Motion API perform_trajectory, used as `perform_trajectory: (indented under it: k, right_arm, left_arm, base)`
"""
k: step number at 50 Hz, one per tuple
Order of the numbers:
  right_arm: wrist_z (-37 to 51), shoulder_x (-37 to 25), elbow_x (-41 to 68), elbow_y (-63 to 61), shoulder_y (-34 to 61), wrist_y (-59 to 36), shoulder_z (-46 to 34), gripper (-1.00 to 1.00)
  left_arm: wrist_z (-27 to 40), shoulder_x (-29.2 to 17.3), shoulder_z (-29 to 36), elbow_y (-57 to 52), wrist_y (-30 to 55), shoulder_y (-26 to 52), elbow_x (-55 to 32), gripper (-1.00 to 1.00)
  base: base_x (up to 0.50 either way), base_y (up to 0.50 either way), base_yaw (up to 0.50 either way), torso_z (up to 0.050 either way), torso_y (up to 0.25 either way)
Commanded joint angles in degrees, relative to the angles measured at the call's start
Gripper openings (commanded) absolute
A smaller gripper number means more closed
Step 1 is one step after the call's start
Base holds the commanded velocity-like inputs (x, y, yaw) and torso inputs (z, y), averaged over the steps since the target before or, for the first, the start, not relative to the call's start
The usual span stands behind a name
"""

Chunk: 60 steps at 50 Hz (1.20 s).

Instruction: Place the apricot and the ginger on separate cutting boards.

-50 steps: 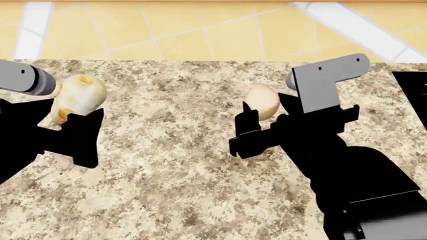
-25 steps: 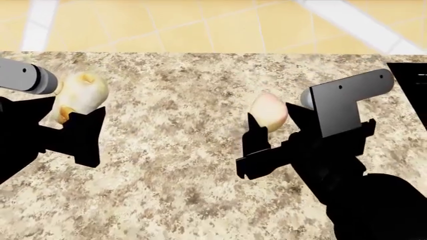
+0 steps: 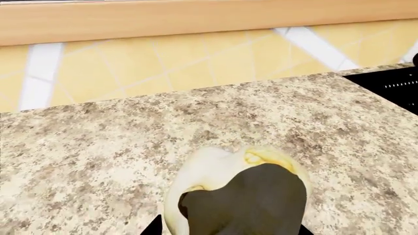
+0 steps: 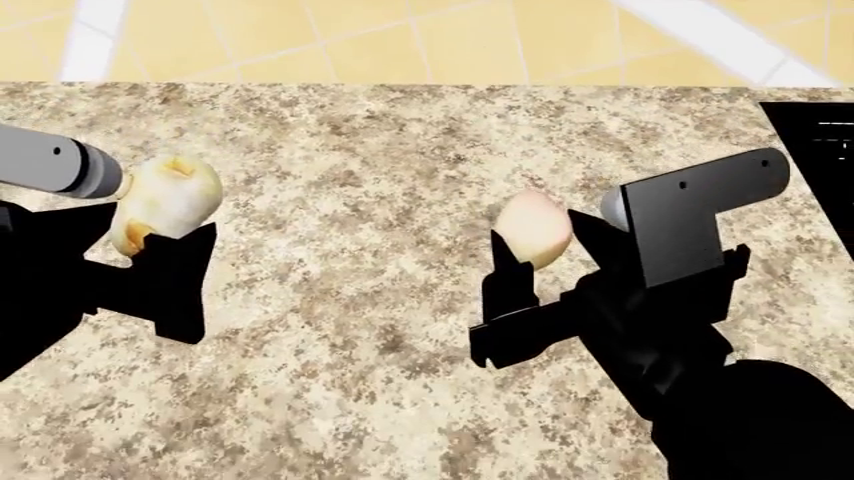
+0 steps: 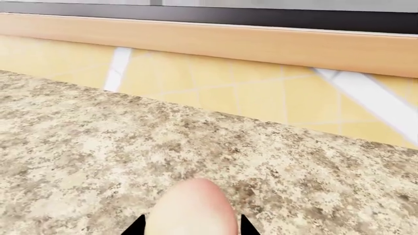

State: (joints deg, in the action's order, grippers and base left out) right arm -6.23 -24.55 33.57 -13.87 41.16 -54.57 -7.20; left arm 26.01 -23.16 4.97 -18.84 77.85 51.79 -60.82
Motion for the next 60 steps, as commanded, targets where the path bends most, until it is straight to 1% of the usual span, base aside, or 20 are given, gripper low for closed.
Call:
perform_trajectory:
  k: [1, 8, 33, 60]
  right_arm:
    - [-2.0, 0.7, -2.1, -0.3, -1.2, 1.7, 1.7, -1.0]
    - [-2.1, 0.3, -1.5, -0.9, -1.7, 1.0, 1.7, -1.0]
    - [-2.0, -0.5, -1.0, -2.4, -3.3, 1.2, 1.4, -1.0]
    - [-2.1, -0.5, -0.9, -1.6, -2.9, 1.7, 0.3, -1.0]
  left_arm:
    - [-0.7, 0.7, -1.8, -0.1, -1.5, -0.5, 0.0, -1.0]
    - [-0.5, 0.9, -1.5, 0.0, -1.9, -0.7, 0.0, -1.0]
    - [0.8, -0.1, -1.9, -0.9, -1.8, -1.7, -1.9, -1.0]
    - [0.8, -0.3, -0.5, -0.3, -3.7, -2.5, -1.6, -1.0]
  base:
    - [0.0, 0.0, 0.0, 0.0, 0.0]
    - [0.0, -0.01, 0.0, 0.0, 0.0]
    - [-0.03, -0.5, 0.0, 0.001, 0.0]
    - [-0.03, -0.5, 0.0, 0.0, 0.0]
